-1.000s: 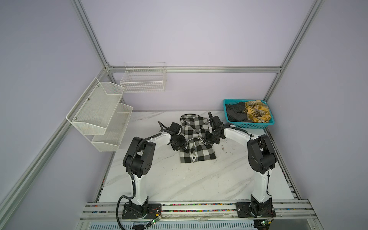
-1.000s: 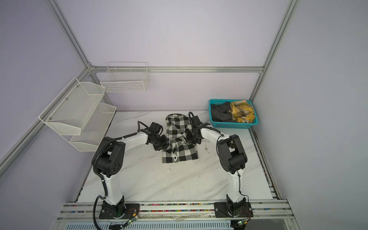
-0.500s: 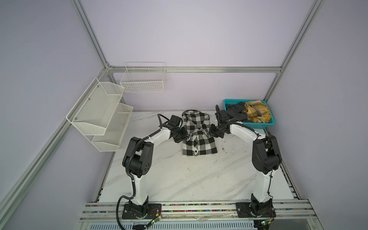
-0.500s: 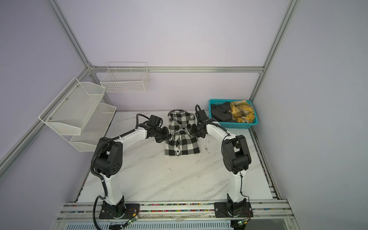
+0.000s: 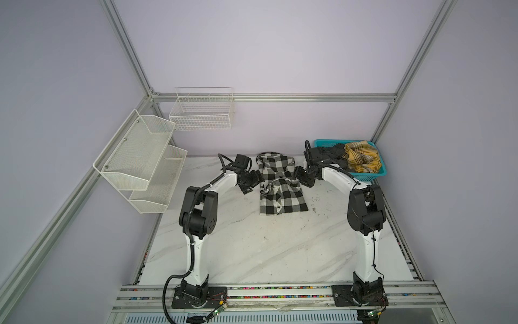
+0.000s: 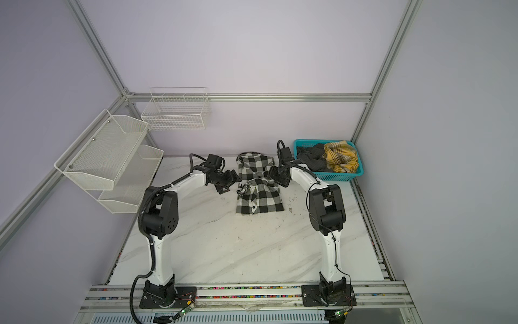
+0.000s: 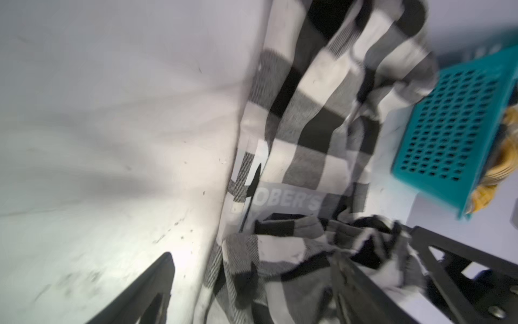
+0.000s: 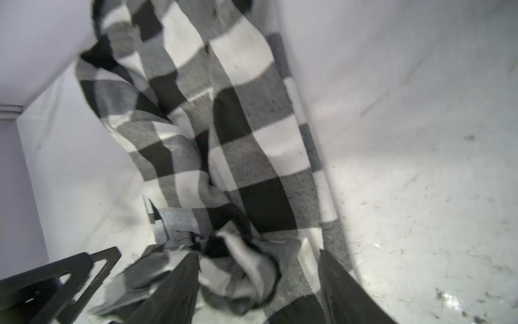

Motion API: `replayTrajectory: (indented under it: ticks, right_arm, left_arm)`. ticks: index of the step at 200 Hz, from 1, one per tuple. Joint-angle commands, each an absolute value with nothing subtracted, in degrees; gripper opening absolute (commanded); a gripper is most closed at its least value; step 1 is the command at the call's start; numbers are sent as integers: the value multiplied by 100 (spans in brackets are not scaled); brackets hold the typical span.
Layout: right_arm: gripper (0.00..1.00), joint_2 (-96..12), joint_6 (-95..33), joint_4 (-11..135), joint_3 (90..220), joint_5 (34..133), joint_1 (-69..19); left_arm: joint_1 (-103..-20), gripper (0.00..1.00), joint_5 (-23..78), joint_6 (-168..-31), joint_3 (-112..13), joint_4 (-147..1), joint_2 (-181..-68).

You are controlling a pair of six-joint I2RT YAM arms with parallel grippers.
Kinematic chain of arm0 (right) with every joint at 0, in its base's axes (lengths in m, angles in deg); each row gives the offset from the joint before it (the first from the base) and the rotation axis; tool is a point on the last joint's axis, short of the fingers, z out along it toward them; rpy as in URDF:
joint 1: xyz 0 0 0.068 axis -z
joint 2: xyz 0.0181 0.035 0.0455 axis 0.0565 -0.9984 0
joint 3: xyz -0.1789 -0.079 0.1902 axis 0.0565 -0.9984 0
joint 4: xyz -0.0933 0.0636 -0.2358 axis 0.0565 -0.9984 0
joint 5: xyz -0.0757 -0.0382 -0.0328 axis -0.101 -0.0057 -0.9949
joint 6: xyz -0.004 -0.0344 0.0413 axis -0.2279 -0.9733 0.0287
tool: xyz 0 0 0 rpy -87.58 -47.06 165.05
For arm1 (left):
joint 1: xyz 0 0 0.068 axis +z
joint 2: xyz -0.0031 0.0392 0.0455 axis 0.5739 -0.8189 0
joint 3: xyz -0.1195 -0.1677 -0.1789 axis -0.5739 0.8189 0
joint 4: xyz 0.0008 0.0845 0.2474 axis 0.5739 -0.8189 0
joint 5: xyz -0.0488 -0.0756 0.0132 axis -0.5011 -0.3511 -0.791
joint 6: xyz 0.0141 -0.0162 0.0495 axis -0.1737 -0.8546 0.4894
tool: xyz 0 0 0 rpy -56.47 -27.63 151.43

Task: Fold and stack the long sleeve shirts
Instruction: 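Lay the held end onto the far end of the strip with both grippers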

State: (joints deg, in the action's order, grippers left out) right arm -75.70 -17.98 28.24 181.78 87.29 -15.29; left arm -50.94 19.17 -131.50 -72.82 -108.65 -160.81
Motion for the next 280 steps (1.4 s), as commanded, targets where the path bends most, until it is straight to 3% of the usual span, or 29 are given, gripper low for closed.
replayTrajectory:
  ticks: [1, 22, 40, 48, 89, 124, 197, 247, 280]
  right_arm:
    - [66, -7020, -2077, 2298, 18482, 8132, -1495]
    - [50, -6590, -2194, 2386, 18077, 8141, -1552]
    - [40, -6381, -2238, 2561, 17618, 8390, -1732]
    - [34, -6389, -2303, 2614, 17515, 8561, -1831]
    - [25, -6908, -2447, 2878, 17559, 9595, -2083]
    - [23, -7454, -2612, 2806, 17887, 9944, -2154]
    - [19, -8316, -2300, 3019, 18428, 9766, -1846]
    - [22, -8225, -2204, 3084, 18181, 9746, -1839]
    - [45, -7826, -1982, 2914, 18235, 9091, -1813]
  left_arm:
    - [-5037, 90, 2196, -13011, -7582, -11111, -15097]
    - [-5189, 71, 2029, -13035, -7124, -11175, -14624]
    - [-5380, 40, 1639, -12983, -6561, -11026, -14337]
    - [-5506, 31, 1507, -12926, -6340, -10872, -14242]
    - [-5883, 13, 692, -12822, -5844, -10329, -14668]
    - [-5832, 7, 523, -12623, -6203, -10302, -15192]
    - [-5665, 6, 467, -12250, -7541, -10661, -16449]
    - [-5436, 24, 621, -12131, -9387, -10873, -17643]
    - [-5418, 40, 508, -12256, -9874, -10884, -18221]
